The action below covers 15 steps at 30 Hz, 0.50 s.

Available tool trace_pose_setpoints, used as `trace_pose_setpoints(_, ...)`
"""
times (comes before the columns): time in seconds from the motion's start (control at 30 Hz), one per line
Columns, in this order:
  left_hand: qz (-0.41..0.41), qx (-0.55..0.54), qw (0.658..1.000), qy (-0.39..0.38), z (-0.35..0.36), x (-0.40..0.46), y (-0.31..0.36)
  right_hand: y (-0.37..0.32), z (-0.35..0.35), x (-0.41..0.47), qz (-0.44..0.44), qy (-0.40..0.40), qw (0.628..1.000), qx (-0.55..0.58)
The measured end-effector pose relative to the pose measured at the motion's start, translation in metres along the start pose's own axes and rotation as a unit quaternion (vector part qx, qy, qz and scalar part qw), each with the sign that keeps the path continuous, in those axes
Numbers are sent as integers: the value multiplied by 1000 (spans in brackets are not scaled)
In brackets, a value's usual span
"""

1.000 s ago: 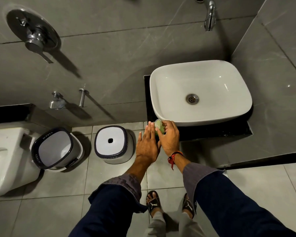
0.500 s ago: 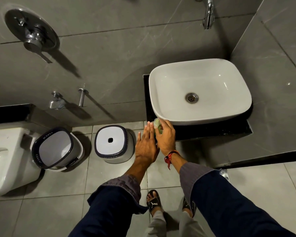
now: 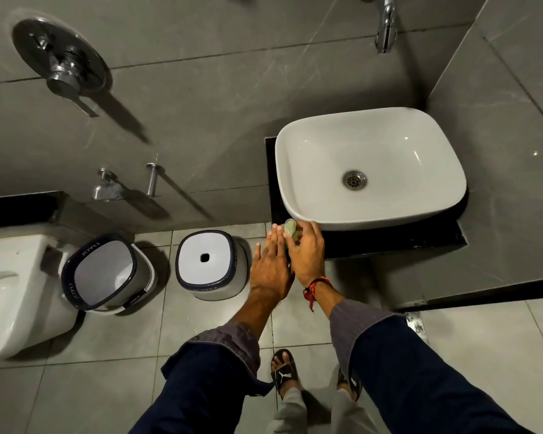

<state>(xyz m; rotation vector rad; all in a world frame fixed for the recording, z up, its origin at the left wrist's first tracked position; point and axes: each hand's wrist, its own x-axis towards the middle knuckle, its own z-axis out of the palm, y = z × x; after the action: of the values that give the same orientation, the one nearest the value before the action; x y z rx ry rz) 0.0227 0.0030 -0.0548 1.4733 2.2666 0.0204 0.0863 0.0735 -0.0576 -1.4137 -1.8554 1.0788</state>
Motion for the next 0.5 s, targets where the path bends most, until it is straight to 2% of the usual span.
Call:
trace_pose_setpoints(0.1,4,1,1000,0,1,1,-1,-3,2,1,18,13,1000,1)
trace_pose_setpoints(0.23,13,9,1000,-4,2,0,-1,0,3,-5,-7,-41,999,10)
trace_pose_setpoints(0.4,4,21,1000,-1,4,2,-3,-6,7,3,33,23,999,18)
trace_pose_setpoints(0.5,8,27,1000,-6,4,2,-5,-10,9,1,31,21,999,11)
